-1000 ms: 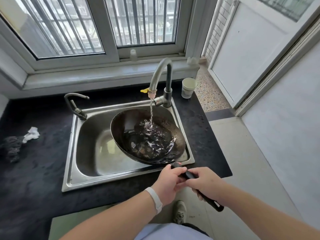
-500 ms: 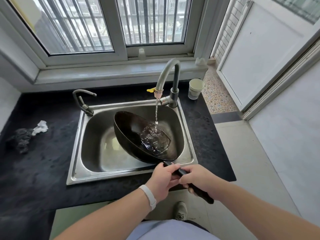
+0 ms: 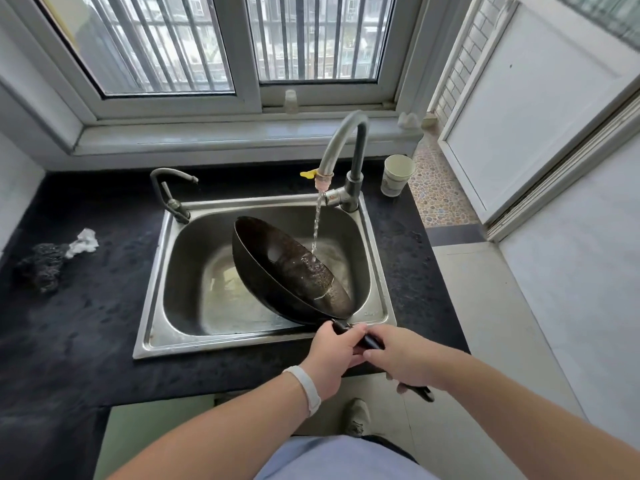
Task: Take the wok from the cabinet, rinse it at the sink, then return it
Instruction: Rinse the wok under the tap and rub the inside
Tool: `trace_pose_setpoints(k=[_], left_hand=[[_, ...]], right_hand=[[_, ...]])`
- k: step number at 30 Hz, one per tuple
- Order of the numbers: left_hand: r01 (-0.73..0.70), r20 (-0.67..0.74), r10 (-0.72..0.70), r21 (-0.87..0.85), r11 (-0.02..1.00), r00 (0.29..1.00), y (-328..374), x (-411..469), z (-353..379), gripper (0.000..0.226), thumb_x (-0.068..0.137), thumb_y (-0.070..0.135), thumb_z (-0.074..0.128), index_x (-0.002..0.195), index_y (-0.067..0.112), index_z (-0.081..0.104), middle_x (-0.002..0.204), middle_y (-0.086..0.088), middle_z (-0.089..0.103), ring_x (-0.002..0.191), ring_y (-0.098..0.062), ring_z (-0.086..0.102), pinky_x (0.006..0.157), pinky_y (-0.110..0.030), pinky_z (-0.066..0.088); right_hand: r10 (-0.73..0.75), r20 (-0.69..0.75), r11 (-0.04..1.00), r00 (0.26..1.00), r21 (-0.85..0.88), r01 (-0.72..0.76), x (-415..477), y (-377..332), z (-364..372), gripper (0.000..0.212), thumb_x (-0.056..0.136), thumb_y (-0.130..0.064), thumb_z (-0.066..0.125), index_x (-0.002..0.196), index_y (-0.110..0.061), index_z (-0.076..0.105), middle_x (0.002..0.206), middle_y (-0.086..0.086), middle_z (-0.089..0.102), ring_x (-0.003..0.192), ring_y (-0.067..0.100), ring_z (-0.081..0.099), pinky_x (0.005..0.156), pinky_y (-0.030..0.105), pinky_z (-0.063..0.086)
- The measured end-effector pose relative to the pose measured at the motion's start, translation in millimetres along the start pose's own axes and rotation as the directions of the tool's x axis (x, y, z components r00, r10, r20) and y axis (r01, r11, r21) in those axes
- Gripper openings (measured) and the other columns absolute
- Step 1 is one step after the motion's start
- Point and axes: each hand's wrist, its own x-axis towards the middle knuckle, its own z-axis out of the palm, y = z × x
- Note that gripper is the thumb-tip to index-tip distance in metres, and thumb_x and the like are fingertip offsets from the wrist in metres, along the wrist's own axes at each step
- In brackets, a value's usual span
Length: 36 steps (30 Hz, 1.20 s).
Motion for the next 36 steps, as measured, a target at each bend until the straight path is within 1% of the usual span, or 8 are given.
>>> trace_pose_setpoints(k=[3,7,12,17,20,24,28,36], left_hand=[[-0.024,-0.003,0.024,0.0,1.0,1.0,-1,0,4,0.021,0.093,0.012,0.068,0.108,0.002,0.057,0.104,-0.017,0.073,0.083,-0.022,0.076,0.069,-0.032,0.061],[-0.024,-0.006,0.024,0.0,1.0,1.0,-5,-1,4,0.027,0.091,0.014,0.07,0.111,0.001,0.058,0.105,-0.017,0.074,0.084,-0.022,0.077,0.066,-0.03,0.06],[-0.015,-0.014,0.014,-0.063,0.998,1.0,-12,0,8,0.036,0.089,0.018,0.072,0.117,0.001,0.057,0.112,-0.02,0.072,0.093,-0.027,0.076,0.078,-0.037,0.061],[0.013,0.047,-0.001,-0.243,0.97,0.999,-2,-3,1,0.03,0.096,0.006,0.06,0.123,-0.003,0.048,0.118,-0.026,0.066,0.099,-0.034,0.072,0.075,-0.036,0.062],[0.04,0.131,0.007,-0.352,0.935,0.991,4,-7,-6,0.029,0.1,0.003,0.05,0.127,-0.007,0.048,0.117,-0.029,0.061,0.106,-0.039,0.066,0.075,-0.036,0.063],[0.071,0.212,0.02,-0.409,0.91,0.977,14,-15,-11,0.023,0.104,0.011,0.045,0.116,-0.005,0.055,0.1,-0.02,0.072,0.086,-0.029,0.074,0.069,-0.032,0.062],[-0.006,0.123,0.057,-0.379,0.925,0.991,23,-17,-9,0.008,0.102,0.01,0.05,0.108,0.005,0.053,0.089,-0.013,0.067,0.077,-0.026,0.07,0.066,-0.032,0.061],[-0.093,-0.006,0.094,-0.252,0.963,0.996,24,-21,-2,0.021,0.101,0.01,0.053,0.117,-0.004,0.051,0.107,-0.022,0.065,0.099,-0.036,0.072,0.083,-0.041,0.061]], right_hand=[[-0.084,-0.2,0.987,0.976,-0.148,0.054,-1,4,16,0.029,0.099,-0.024,0.05,0.128,-0.021,0.05,0.112,0.003,0.065,0.094,0.022,0.063,0.08,0.034,0.049],[-0.096,-0.305,0.992,0.948,-0.106,0.066,-7,12,19,0.022,0.089,-0.024,0.059,0.109,-0.022,0.05,0.092,0.004,0.069,0.079,0.025,0.064,0.074,0.04,0.054],[-0.118,-0.28,0.993,0.953,-0.002,0.122,-7,26,9,0.035,0.085,-0.015,0.065,0.118,-0.029,0.061,0.086,-0.008,0.066,0.067,0.008,0.061,0.061,0.021,0.05],[-0.076,-0.272,0.984,0.959,0.132,0.116,1,22,8,0.033,0.083,-0.016,0.068,0.112,-0.031,0.064,0.09,0.006,0.068,0.065,0.014,0.059,0.061,0.033,0.054],[-0.063,-0.256,0.96,0.965,0.248,0.129,2,14,11,0.029,0.085,-0.012,0.068,0.1,-0.036,0.064,0.085,0.005,0.065,0.052,0.009,0.051,0.044,0.02,0.042],[-0.057,-0.169,0.884,0.984,0.449,0.128,1,6,5,0.026,0.087,-0.005,0.063,0.105,-0.024,0.063,0.064,0.008,0.057,0.042,0.014,0.046,0.04,0.025,0.035],[-0.07,-0.121,0.879,0.99,0.461,0.119,2,1,-2,0.028,0.086,-0.007,0.066,0.109,-0.021,0.059,0.059,0.012,0.055,0.041,0.018,0.044,0.042,0.028,0.037],[-0.173,-0.107,0.937,0.979,0.29,0.197,5,1,-3,0.027,0.092,-0.009,0.065,0.114,-0.021,0.056,0.08,0.01,0.065,0.056,0.017,0.06,0.047,0.031,0.05]])
